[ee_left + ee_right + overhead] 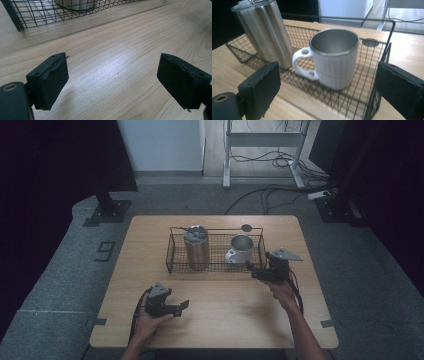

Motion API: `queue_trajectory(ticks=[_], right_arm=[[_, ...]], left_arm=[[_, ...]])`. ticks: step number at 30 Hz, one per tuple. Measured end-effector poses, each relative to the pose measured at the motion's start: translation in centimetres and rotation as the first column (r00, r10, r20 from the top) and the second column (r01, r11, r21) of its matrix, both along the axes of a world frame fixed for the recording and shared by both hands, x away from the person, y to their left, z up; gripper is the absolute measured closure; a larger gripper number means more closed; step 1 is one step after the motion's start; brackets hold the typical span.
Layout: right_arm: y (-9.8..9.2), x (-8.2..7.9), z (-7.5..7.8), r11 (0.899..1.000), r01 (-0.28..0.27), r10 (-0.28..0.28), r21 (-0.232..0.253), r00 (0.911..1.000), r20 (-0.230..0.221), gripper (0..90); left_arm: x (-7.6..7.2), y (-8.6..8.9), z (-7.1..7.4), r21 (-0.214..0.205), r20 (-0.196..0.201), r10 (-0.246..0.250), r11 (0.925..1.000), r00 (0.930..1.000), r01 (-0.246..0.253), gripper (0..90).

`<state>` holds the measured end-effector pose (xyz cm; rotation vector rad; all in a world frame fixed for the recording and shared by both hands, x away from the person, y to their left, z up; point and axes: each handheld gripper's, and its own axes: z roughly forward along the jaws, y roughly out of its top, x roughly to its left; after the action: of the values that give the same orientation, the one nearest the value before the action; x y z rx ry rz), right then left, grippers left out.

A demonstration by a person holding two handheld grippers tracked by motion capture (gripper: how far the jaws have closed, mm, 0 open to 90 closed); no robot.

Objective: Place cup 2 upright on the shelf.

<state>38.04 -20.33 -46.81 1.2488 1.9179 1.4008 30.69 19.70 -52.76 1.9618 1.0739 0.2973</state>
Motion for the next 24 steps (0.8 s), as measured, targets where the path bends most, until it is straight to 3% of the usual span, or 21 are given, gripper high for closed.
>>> queue_trajectory(ticks=[3, 12, 24], right_arm=[[-0.6, -1.1, -0.6, 1.000, -0.001, 0.001, 0.015, 1.0000, -0.007, 7.2], [-2.7, -4.6, -3.2, 1.000, -0.017, 0.017, -0.004, 0.9984, -0.054, 9.0], [-4.8, -7.5, -6.1, 0.999, 0.001, -0.005, -0.034, 0.9946, -0.104, 9.3]], left_arm=[[0.0, -0.1, -0.1, 0.002, -0.002, -0.002, 1.0000, 1.0000, 0.002, 10.5], [0.0, -0.2, -0.2, 0.008, -0.003, -0.006, 1.0000, 1.0000, 0.006, 10.5], [0.0, -0.3, -0.4, 0.015, -0.009, -0.008, 0.9998, 0.9999, 0.009, 10.6]])
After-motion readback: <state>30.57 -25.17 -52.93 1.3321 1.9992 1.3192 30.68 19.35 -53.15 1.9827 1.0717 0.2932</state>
